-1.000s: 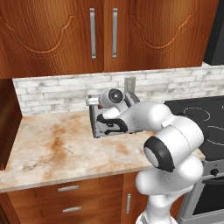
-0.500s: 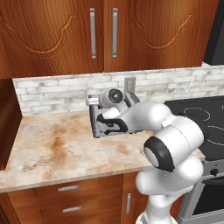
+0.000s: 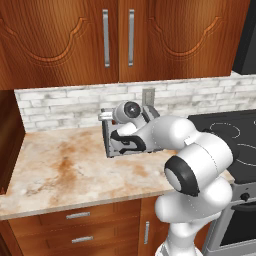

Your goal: Start the toaster. Once the lever pops up, take the bread to the plate on the dining counter.

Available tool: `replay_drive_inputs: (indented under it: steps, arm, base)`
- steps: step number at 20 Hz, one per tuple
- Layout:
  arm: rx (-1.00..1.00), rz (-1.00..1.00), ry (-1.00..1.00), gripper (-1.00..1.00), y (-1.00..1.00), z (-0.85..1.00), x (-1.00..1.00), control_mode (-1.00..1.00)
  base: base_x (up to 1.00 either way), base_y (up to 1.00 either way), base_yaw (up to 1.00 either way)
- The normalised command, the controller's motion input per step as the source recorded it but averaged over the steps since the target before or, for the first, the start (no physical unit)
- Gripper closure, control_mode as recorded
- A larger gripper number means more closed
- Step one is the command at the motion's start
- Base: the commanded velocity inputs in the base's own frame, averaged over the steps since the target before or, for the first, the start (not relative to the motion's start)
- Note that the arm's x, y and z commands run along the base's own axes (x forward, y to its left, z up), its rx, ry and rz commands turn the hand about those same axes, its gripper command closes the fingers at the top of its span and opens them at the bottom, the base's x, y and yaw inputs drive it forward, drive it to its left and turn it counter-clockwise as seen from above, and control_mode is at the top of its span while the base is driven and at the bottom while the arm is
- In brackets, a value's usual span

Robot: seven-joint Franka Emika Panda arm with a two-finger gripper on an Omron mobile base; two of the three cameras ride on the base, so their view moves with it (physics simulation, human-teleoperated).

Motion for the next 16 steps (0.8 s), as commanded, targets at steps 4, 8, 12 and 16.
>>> replay_drive_inputs:
  steps: [4,8,12,16]
  arm:
    - [0.00,0.00,0.00,-1.00,0.00,0.00,0.00,-1.00]
    - [0.00,0.00,0.00,-1.00,0.00,0.00,0.00,-1.00]
    - [0.00,0.00,0.00,-1.00,0.00,0.00,0.00,-1.00]
    - [0.00,0.00,0.00,-1.00,0.00,0.00,0.00,-1.00]
  base:
    - [0.00,0.00,0.00]
    - [0.00,0.00,0.00]
    - [0.00,0.00,0.00]
    - [0.00,0.00,0.00]
